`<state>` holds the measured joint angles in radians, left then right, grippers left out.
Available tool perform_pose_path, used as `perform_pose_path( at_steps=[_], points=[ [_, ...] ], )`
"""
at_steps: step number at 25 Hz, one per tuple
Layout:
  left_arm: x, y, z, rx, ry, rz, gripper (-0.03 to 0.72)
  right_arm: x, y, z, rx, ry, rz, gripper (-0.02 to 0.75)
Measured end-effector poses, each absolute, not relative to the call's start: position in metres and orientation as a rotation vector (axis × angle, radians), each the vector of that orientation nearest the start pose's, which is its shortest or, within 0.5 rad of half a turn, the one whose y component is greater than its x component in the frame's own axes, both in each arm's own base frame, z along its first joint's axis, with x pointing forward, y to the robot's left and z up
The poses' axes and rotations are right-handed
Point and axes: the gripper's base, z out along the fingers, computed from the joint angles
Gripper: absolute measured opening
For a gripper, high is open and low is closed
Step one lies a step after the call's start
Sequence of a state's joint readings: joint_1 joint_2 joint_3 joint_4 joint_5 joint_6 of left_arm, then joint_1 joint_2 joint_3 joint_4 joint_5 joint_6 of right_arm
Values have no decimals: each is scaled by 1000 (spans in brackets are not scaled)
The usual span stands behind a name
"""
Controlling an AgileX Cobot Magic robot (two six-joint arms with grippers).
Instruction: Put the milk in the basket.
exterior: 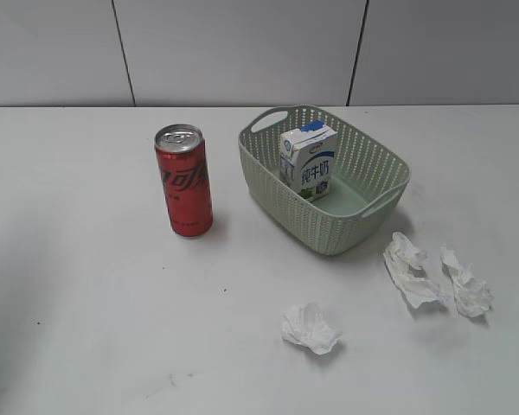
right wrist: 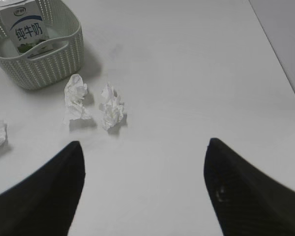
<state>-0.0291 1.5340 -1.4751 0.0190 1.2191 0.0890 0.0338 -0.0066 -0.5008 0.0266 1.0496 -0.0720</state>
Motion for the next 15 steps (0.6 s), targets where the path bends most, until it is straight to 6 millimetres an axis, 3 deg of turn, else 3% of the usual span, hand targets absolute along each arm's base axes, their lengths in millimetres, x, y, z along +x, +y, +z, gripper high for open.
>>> perform_pose_path(
  at_steps=[6,15],
  points=[
    [238,-3,321,157,2800,45,605,-6,2,278,-108,2023,8,586],
    [149,-1,281,127,2807,39,595,-6,2,278,-108,2023,8,586]
  ],
)
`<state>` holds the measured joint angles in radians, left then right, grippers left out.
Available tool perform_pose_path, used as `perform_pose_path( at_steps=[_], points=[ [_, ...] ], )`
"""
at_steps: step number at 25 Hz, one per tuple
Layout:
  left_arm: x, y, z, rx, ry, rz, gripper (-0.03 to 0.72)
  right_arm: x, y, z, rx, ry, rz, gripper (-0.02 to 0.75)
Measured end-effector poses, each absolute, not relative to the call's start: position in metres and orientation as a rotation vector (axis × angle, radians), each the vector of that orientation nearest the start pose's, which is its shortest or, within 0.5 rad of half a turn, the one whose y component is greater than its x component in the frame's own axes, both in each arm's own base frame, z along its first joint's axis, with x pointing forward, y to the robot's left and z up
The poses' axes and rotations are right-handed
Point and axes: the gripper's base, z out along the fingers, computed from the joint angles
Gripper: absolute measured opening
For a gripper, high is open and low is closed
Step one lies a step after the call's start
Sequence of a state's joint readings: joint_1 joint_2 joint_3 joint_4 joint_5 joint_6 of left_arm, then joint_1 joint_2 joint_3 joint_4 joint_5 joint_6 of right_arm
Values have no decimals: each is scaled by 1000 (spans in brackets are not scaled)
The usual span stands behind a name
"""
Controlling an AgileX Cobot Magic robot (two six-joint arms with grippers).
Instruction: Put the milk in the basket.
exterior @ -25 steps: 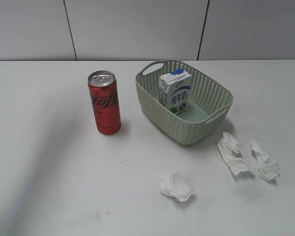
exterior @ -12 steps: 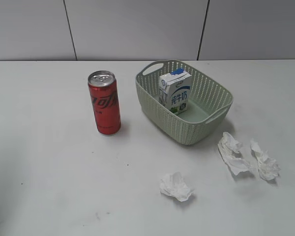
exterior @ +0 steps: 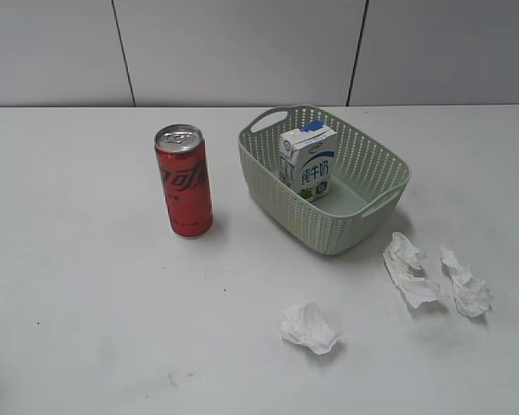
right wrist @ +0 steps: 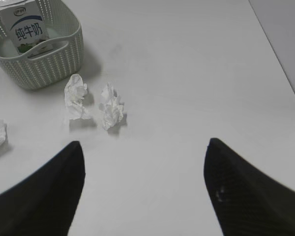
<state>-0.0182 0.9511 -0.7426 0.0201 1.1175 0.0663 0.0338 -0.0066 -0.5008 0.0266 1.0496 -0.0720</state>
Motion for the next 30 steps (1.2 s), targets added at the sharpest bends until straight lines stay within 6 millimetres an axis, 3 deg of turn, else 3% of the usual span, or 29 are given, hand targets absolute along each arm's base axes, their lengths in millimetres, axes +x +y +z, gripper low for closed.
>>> perform_pose_path(
  at_steps=[8,18,30],
  points=[
    [89,-1,262,103,2702,28,592,-6,2,278,-108,2023,8,586],
    [38,-1,279,84,2375,6,591,-6,2,278,-108,2023,8,586],
    [-11,-1,283,74,2068,9,589,-6,2,278,-108,2023,8,586]
  ],
)
